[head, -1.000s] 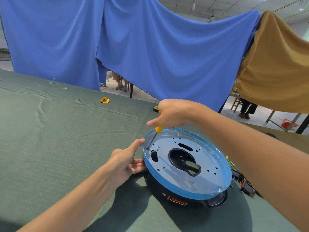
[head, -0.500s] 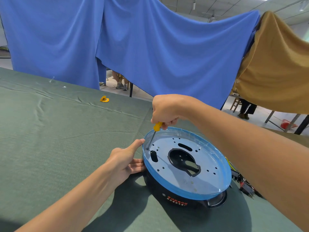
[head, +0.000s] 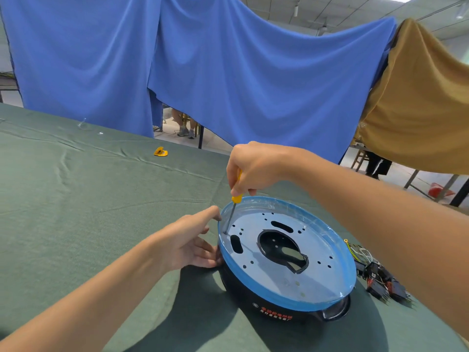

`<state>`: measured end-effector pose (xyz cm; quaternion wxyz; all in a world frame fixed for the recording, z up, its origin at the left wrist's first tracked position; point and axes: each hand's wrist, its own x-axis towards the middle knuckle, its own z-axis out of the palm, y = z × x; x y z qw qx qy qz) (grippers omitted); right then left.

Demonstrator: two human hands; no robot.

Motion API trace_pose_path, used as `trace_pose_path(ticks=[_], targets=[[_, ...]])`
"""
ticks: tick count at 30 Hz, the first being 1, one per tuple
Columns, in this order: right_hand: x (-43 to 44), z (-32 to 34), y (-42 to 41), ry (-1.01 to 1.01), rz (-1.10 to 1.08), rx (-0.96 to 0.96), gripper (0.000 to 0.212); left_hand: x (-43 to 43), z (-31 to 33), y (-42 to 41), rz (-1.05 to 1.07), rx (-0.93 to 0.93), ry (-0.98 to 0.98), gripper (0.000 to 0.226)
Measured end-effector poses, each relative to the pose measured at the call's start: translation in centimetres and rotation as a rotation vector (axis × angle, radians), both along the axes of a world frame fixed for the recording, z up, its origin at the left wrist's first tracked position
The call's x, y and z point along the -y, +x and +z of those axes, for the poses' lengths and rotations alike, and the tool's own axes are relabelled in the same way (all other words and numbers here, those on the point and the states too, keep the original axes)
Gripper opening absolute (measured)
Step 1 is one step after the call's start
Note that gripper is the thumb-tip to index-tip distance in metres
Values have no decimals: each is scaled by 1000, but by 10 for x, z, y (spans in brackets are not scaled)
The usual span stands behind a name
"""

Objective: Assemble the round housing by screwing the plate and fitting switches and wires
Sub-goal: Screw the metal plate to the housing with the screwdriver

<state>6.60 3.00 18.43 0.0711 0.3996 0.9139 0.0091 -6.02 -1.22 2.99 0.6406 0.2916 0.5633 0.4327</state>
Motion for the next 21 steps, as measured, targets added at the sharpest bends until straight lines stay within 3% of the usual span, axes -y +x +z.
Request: trace_pose_path(ticks=[8,12,17,21], targets=[[2,-2,-1,-17,46,3,6,-2,13,-13,-246,-302,-99,53],[0,-5,4,-30,43,-33,8,-4,24,-12,-345,-400,-84,44],[-2,-10,8,-75,51,-21,8,-4,24,-3,-351,-524,4,29],[-1,-11,9,-157,60,-5,10,0,19,-2,-284,-557,47,32]])
